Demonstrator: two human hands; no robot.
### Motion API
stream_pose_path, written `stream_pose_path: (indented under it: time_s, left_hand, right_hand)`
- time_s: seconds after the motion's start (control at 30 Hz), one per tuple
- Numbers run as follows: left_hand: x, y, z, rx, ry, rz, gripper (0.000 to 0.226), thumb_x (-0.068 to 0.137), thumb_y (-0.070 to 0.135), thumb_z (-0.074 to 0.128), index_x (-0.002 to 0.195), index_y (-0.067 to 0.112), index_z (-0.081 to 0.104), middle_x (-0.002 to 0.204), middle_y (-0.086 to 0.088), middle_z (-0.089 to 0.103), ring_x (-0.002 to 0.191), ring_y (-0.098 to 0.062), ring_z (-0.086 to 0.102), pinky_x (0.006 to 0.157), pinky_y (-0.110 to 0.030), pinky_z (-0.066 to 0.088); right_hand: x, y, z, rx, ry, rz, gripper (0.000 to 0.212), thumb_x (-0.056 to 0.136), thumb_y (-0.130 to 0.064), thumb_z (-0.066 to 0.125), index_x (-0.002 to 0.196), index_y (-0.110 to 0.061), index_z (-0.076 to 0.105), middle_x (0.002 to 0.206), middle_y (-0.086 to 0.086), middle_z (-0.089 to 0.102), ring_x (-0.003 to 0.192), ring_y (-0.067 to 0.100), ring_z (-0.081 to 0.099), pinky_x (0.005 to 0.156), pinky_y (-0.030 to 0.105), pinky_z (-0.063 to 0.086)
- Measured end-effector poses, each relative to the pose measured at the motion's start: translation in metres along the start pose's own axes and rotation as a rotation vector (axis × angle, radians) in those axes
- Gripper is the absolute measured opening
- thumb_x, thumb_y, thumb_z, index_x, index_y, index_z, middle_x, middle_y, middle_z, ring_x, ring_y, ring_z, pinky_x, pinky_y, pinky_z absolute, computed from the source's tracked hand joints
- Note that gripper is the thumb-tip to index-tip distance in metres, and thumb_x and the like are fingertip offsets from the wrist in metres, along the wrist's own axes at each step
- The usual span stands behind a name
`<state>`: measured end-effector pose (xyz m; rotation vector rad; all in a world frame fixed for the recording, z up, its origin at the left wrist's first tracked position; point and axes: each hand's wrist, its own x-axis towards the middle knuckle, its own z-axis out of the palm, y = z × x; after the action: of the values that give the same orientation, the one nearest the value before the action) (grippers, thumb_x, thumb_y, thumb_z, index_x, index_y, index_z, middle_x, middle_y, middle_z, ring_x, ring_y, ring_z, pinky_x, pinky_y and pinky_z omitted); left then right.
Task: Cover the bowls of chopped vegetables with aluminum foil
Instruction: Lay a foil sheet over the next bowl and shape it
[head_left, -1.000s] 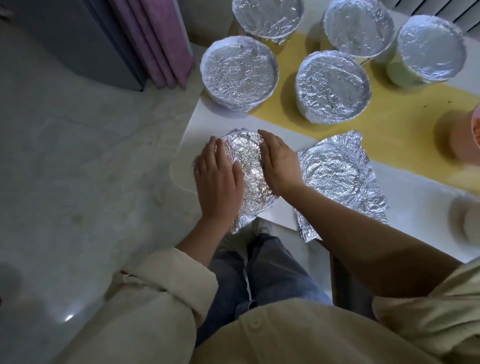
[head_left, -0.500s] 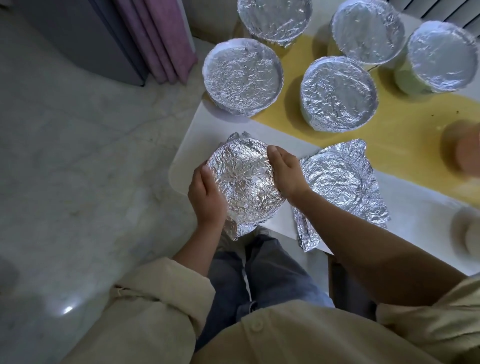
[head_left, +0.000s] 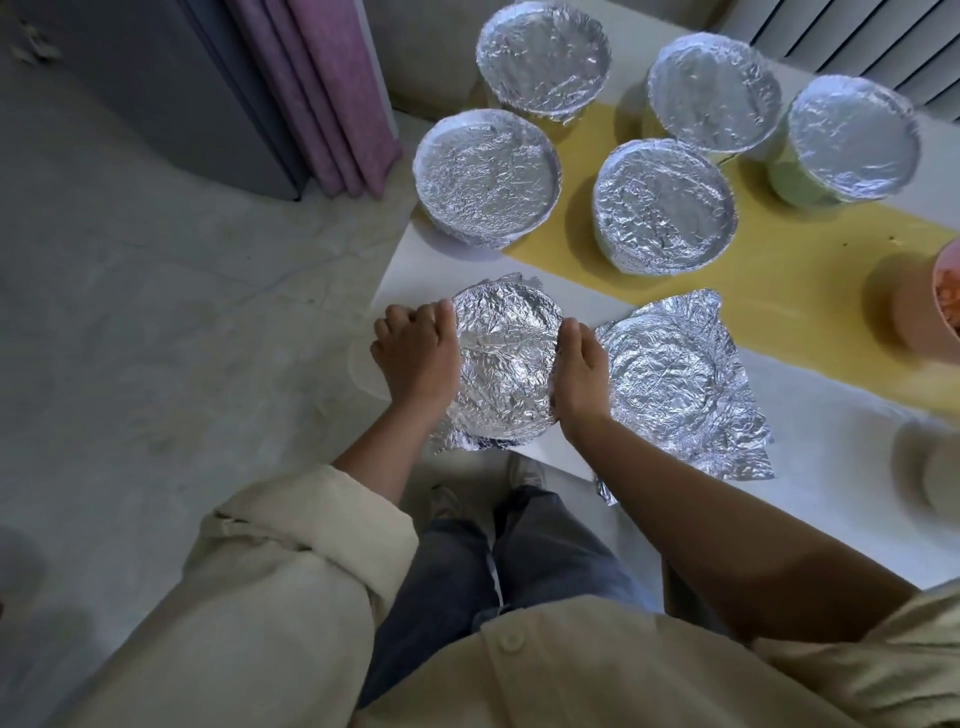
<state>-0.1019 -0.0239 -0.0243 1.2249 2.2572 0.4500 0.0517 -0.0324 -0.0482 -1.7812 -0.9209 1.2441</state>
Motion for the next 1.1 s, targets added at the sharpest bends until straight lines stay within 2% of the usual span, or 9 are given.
stream_pose_path:
  time_s: [0.13, 0.23, 0.33, 0.43, 0.53, 0.6, 0.83, 0.97, 1.1]
  left_hand:
    - [-0.009, 0.007, 0.004, -0.068, 0.052, 0.052, 0.040, 0.104, 0.029, 0.037, 0.118, 0.005, 0.065, 0.124, -0.022, 0.057, 0.117, -0.037, 0.044, 0.095, -0.042, 0.034]
    - [-0.018, 0.003, 0.003, -0.013, 0.181, 0.183, 0.047, 0.098, 0.033, 0.034, 0.119, 0.006, 0.065, 0.120, -0.020, 0.061, 0.111, -0.038, 0.050, 0.089, -0.043, 0.038]
    - [-0.030, -0.007, 0.002, 0.065, 0.390, 0.332, 0.041, 0.092, 0.028, 0.044, 0.124, 0.008, 0.061, 0.127, -0.013, 0.059, 0.115, -0.035, 0.051, 0.093, -0.044, 0.038]
    - [-0.046, -0.010, 0.013, 0.134, 0.319, 0.442, 0.051, 0.092, 0.028, 0.044, 0.136, 0.004, 0.052, 0.145, -0.015, 0.049, 0.130, -0.034, 0.046, 0.109, -0.049, 0.035]
    - [-0.047, -0.013, 0.025, 0.163, 0.209, 0.425, 0.061, 0.093, 0.031, 0.038, 0.144, -0.001, 0.042, 0.154, -0.018, 0.039, 0.138, -0.034, 0.041, 0.113, -0.048, 0.034]
    - [-0.044, -0.017, 0.029, 0.089, 0.185, 0.415, 0.060, 0.095, 0.027, 0.031, 0.147, -0.003, 0.038, 0.155, -0.019, 0.037, 0.139, -0.033, 0.040, 0.115, -0.044, 0.034]
    - [-0.039, -0.024, 0.036, -0.300, 0.236, 0.378, 0.049, 0.097, 0.014, 0.035, 0.143, 0.001, 0.046, 0.146, -0.015, 0.049, 0.132, -0.026, 0.046, 0.110, -0.041, 0.039]
    - [-0.036, -0.025, 0.039, -0.498, 0.275, 0.326, 0.043, 0.099, 0.006, 0.034, 0.138, 0.003, 0.051, 0.137, -0.010, 0.056, 0.127, -0.021, 0.054, 0.103, -0.044, 0.047]
    - [-0.035, -0.021, 0.038, -0.632, 0.265, 0.147, 0.039, 0.102, 0.009, 0.033, 0.133, 0.002, 0.056, 0.125, 0.003, 0.060, 0.107, 0.013, 0.057, 0.091, -0.020, 0.049]
  right_hand:
    - [-0.015, 0.002, 0.000, 0.063, 0.062, 0.032, 0.029, 0.096, -0.055, 0.034, 0.080, -0.043, 0.055, 0.074, -0.009, 0.049, 0.077, 0.019, 0.047, 0.072, 0.036, 0.037]
    - [-0.019, 0.000, -0.007, -0.007, 0.067, -0.009, 0.030, 0.105, -0.034, 0.035, 0.122, -0.021, 0.056, 0.106, -0.003, 0.057, 0.102, 0.015, 0.050, 0.084, 0.024, 0.035]
    - [-0.011, -0.011, -0.014, -0.210, 0.106, -0.325, 0.046, 0.101, -0.035, 0.037, 0.141, -0.013, 0.045, 0.144, 0.003, 0.046, 0.133, 0.015, 0.040, 0.108, 0.027, 0.029]
    - [0.009, -0.026, -0.011, -0.479, -0.032, -0.717, 0.045, 0.100, -0.029, 0.040, 0.138, -0.006, 0.050, 0.148, 0.009, 0.043, 0.135, 0.022, 0.040, 0.112, 0.028, 0.027]
    - [0.023, -0.029, 0.000, -0.686, -0.206, -0.954, 0.043, 0.101, -0.022, 0.041, 0.135, -0.001, 0.052, 0.144, 0.016, 0.048, 0.130, 0.029, 0.046, 0.109, 0.035, 0.034]
    - [0.030, -0.020, 0.002, -0.759, -0.262, -0.950, 0.042, 0.101, -0.023, 0.040, 0.135, -0.002, 0.053, 0.137, 0.015, 0.054, 0.124, 0.030, 0.051, 0.104, 0.039, 0.040]
    - [0.041, -0.022, 0.003, -0.636, -0.216, -0.736, 0.030, 0.102, -0.020, 0.044, 0.123, -0.013, 0.064, 0.115, 0.003, 0.069, 0.099, 0.022, 0.063, 0.079, 0.019, 0.038]
    - [0.052, -0.023, 0.001, -0.555, -0.241, -0.597, 0.030, 0.101, -0.027, 0.042, 0.111, -0.014, 0.068, 0.083, -0.001, 0.070, 0.076, 0.021, 0.063, 0.067, 0.024, 0.039]
    - [0.055, -0.025, -0.001, -0.439, -0.327, -0.412, 0.024, 0.103, -0.027, 0.044, 0.099, -0.016, 0.065, 0.056, -0.010, 0.047, 0.054, 0.006, 0.044, 0.059, 0.028, 0.036]
